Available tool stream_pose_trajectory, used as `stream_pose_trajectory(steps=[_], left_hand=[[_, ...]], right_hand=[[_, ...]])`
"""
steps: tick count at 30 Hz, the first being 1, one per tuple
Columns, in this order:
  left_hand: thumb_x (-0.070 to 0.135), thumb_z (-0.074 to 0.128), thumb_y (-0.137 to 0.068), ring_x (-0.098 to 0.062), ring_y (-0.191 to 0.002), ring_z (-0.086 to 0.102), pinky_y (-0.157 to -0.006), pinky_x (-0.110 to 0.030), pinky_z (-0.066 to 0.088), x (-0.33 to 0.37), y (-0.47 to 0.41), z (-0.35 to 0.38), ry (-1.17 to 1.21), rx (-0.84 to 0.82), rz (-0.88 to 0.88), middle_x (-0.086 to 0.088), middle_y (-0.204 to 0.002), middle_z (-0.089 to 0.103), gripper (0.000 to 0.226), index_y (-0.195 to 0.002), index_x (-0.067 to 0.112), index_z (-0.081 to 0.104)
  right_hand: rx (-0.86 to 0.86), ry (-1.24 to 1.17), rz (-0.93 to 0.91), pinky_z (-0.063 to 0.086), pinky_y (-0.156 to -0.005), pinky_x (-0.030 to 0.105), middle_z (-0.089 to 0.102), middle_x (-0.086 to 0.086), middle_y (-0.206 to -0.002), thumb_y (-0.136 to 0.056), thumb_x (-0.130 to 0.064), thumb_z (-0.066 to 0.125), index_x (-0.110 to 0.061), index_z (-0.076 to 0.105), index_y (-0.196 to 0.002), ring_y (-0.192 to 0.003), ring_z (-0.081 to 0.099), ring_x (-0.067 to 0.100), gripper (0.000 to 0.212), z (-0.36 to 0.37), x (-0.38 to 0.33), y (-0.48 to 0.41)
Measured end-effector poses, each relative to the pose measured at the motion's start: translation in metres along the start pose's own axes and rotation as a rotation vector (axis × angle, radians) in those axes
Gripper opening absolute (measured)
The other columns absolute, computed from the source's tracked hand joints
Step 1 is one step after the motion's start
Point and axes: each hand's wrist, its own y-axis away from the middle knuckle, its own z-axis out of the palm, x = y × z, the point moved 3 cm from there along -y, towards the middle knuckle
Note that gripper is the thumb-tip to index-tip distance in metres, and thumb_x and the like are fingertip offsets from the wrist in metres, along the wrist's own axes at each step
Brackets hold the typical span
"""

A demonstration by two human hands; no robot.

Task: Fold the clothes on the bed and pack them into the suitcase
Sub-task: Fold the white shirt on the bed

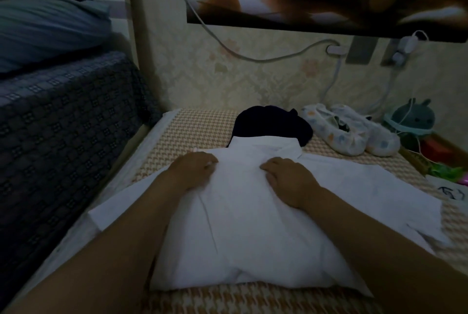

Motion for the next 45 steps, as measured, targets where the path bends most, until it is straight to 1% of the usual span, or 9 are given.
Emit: stream_pose_trajectory(steps=[5, 18, 21, 26, 29, 35, 40, 43, 45], left_hand=[[0.016, 0.051, -0.098, -0.024, -0.136, 0.035, -0.105, -0.023, 0.024, 0.01, 0.031, -0.016, -0.016, 0.012, -0.023, -0.01, -0.147, 0.039, 0.046, -0.143, 0.013, 0.042], [0.064, 0.034, -0.094, -0.028, -0.124, 0.049, -0.1, -0.03, 0.038, 0.036, 0.19, -0.022, 0.07, -0.051, -0.468, -0.013, -0.142, 0.048, 0.075, -0.14, 0.005, 0.045], [0.051, 0.047, -0.095, -0.029, -0.121, 0.05, -0.094, -0.029, 0.041, 0.041, 0.214, -0.019, 0.141, -0.092, -0.528, -0.015, -0.139, 0.049, 0.063, -0.136, 0.002, 0.048], [0.029, 0.043, -0.102, -0.03, -0.104, 0.055, -0.084, -0.029, 0.042, 0.047, 0.231, -0.042, 0.478, 0.289, -0.561, -0.015, -0.126, 0.059, 0.034, -0.114, 0.007, 0.064], [0.027, 0.04, -0.102, -0.023, -0.078, 0.053, -0.067, -0.031, 0.044, 0.04, 0.246, -0.059, 0.479, 0.524, -0.483, -0.011, -0.091, 0.065, 0.035, -0.077, 0.012, 0.059], [0.026, 0.039, -0.102, -0.029, -0.125, 0.046, -0.105, -0.034, 0.035, -0.005, 0.255, -0.036, 0.103, -0.122, -0.638, -0.014, -0.14, 0.047, 0.041, -0.137, 0.006, 0.045], [0.019, 0.055, -0.076, -0.028, -0.106, 0.049, -0.083, -0.037, 0.038, 0.032, 0.244, -0.051, -0.139, 0.332, -0.064, -0.003, -0.111, 0.052, 0.039, -0.115, 0.019, 0.053], [0.03, 0.061, -0.076, -0.015, -0.106, 0.036, -0.084, -0.033, 0.035, 0.054, 0.239, -0.03, -0.114, -0.086, 0.134, 0.007, -0.113, 0.041, 0.036, -0.11, 0.032, 0.051], [0.022, 0.06, -0.077, -0.016, -0.103, 0.039, -0.082, -0.03, 0.037, 0.055, 0.236, -0.018, -0.166, -0.169, 0.108, 0.005, -0.113, 0.043, 0.028, -0.101, 0.031, 0.048]], right_hand=[[-0.18, 0.134, 0.145, 0.02, -0.116, 0.039, 0.026, 0.002, -0.157, -0.104, -0.036, 0.026, -0.027, 0.028, -0.151, -0.141, 0.03, 0.022, 0.047, -0.009, -0.021, 0.008], [-0.071, -0.099, -0.058, 0.035, -0.1, 0.031, 0.047, -0.005, -0.133, -0.095, -0.048, 0.048, -0.03, 0.051, -0.132, -0.119, 0.046, 0.017, 0.042, -0.047, -0.123, 0.127], [-0.086, -0.078, -0.121, 0.038, -0.099, 0.033, 0.046, -0.007, -0.128, -0.083, -0.06, 0.054, -0.033, 0.054, -0.128, -0.114, 0.047, 0.015, 0.053, -0.053, -0.139, 0.145], [-0.244, 0.046, -0.075, 0.038, -0.101, 0.032, 0.047, 0.001, -0.139, -0.081, -0.08, 0.023, -0.026, 0.044, -0.142, -0.12, 0.048, 0.021, 0.084, -0.045, -0.14, 0.161], [-0.288, 0.157, -0.062, 0.03, -0.109, 0.032, 0.03, 0.0, -0.155, -0.099, -0.044, 0.033, -0.026, 0.028, -0.151, -0.134, 0.037, 0.021, 0.055, -0.036, -0.132, 0.166], [-0.317, 0.267, -0.061, 0.023, -0.115, 0.035, 0.01, 0.002, -0.162, -0.1, -0.021, 0.038, -0.023, 0.015, -0.155, -0.145, 0.02, 0.02, 0.06, -0.032, -0.13, 0.174], [-0.214, 0.345, -0.087, 0.049, -0.092, 0.048, 0.044, 0.021, -0.144, -0.071, -0.028, 0.076, -0.018, 0.051, -0.137, -0.126, 0.05, 0.037, 0.072, -0.03, -0.134, 0.169], [-0.148, 0.385, 0.003, 0.057, -0.058, 0.044, 0.066, 0.025, -0.107, -0.022, -0.034, 0.093, -0.018, 0.074, -0.104, -0.081, 0.068, 0.036, 0.086, -0.035, -0.125, 0.168], [-0.205, 0.392, 0.04, 0.05, -0.084, 0.045, 0.046, 0.027, -0.136, -0.064, -0.036, 0.082, -0.019, 0.053, -0.136, -0.106, 0.057, 0.036, 0.08, -0.041, -0.126, 0.172]])
